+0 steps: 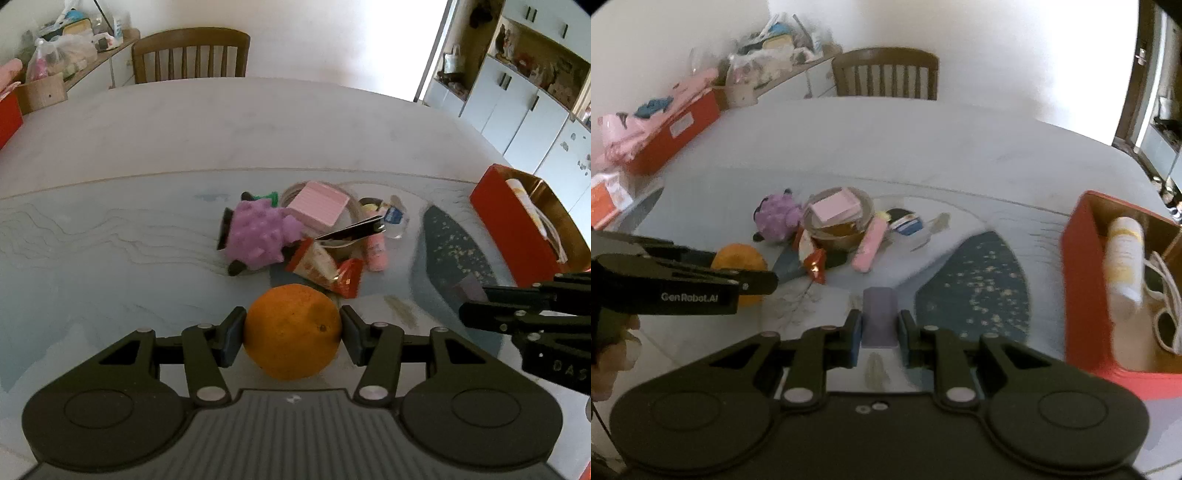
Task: Organize rigid objects
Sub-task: 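Carry the orange and the dark eraser over the red tin box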
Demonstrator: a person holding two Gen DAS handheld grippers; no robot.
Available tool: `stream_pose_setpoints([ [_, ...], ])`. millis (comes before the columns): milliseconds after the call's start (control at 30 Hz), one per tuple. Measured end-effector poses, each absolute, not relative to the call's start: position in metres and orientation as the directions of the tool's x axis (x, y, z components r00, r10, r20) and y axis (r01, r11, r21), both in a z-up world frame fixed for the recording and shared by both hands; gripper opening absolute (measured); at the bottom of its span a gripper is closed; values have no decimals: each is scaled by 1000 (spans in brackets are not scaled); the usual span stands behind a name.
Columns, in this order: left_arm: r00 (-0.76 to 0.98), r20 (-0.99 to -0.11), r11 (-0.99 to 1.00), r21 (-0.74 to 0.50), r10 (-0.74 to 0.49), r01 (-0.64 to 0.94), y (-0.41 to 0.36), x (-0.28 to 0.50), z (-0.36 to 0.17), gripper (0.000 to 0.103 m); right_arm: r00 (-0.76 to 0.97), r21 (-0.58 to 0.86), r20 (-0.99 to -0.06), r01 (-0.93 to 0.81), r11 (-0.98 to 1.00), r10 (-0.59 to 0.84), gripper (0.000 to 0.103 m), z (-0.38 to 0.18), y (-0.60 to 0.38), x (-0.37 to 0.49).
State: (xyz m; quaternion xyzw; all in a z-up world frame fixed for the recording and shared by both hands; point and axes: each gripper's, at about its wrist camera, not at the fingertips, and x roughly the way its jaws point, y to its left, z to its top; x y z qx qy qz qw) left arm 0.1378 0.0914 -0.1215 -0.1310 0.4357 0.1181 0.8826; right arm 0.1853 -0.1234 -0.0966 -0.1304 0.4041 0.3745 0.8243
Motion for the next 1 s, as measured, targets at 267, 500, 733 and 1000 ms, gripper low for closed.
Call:
stream_pose_setpoints([
  [267, 621, -780, 947, -140, 75, -290, 57, 146, -94, 54, 422, 131, -725, -692, 710, 545, 19, -69, -162, 199],
  [500, 653, -756, 962, -149, 38, -229, 15, 167, -69, 54, 469, 141, -695, -654, 744, 545, 20, -52, -204, 225],
  [733, 673, -739, 975, -155, -8, -158, -35, 199, -57, 54, 513, 118, -692, -613, 781, 507, 20, -52, -252, 255],
  [1000, 693, -720, 985, -142, -34, -98, -89, 250, -47, 54, 515, 91, -720, -593, 800, 464, 20, -68, -291, 287],
])
